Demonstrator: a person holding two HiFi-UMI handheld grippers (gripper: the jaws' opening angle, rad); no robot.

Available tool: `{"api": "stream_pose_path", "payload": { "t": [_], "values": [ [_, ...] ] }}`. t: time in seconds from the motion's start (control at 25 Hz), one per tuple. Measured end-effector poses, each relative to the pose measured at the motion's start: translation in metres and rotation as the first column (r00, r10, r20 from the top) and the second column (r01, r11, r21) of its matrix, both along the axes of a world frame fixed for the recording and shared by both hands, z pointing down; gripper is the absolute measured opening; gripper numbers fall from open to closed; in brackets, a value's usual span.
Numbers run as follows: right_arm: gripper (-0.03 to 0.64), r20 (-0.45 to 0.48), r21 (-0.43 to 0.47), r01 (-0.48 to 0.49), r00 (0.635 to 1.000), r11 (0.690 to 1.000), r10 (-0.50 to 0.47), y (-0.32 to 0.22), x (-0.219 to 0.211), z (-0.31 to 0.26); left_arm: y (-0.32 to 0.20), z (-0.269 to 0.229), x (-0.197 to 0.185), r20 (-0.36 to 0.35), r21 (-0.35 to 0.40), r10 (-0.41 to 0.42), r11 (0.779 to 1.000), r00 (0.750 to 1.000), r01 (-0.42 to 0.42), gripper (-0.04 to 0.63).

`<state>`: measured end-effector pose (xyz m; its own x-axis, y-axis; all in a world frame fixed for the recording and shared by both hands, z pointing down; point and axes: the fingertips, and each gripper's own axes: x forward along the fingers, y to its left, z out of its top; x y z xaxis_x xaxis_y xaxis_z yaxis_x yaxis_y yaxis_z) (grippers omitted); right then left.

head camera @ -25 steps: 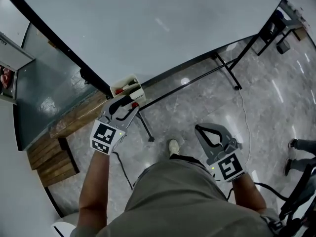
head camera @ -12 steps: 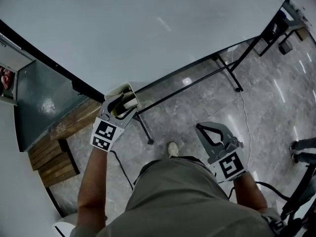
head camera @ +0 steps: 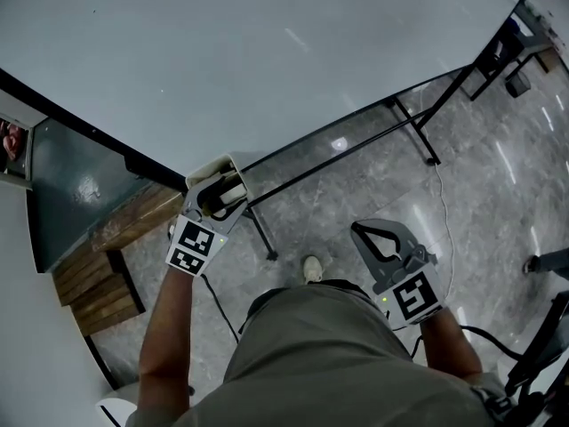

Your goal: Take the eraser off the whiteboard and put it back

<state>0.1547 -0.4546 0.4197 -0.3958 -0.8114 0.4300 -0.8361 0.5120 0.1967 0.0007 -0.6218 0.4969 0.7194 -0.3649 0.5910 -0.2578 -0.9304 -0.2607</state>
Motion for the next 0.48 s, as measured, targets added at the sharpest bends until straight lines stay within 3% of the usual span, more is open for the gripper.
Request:
{"api": "stream_pose_path", "payload": {
  "t": [0.2,0.48],
  "values": [
    [0.003,0.006,0.003,-0.001,1.0,1.0,0.001,-0.0022,-0.0002,0.0001,0.0003,0.0073,-0.0025,0.064,0.026,-0.002,1.0,0.998,0.001,0.187],
    [0.003,0.0,-0.014,-0.013,1.0,1.0,0.013,0.0041,0.0013,0.0045,-0.0001,0.0041,-0.0005,0.032,0.028,-0.004,1.0,0.999,0.003,0.178]
  ]
}}
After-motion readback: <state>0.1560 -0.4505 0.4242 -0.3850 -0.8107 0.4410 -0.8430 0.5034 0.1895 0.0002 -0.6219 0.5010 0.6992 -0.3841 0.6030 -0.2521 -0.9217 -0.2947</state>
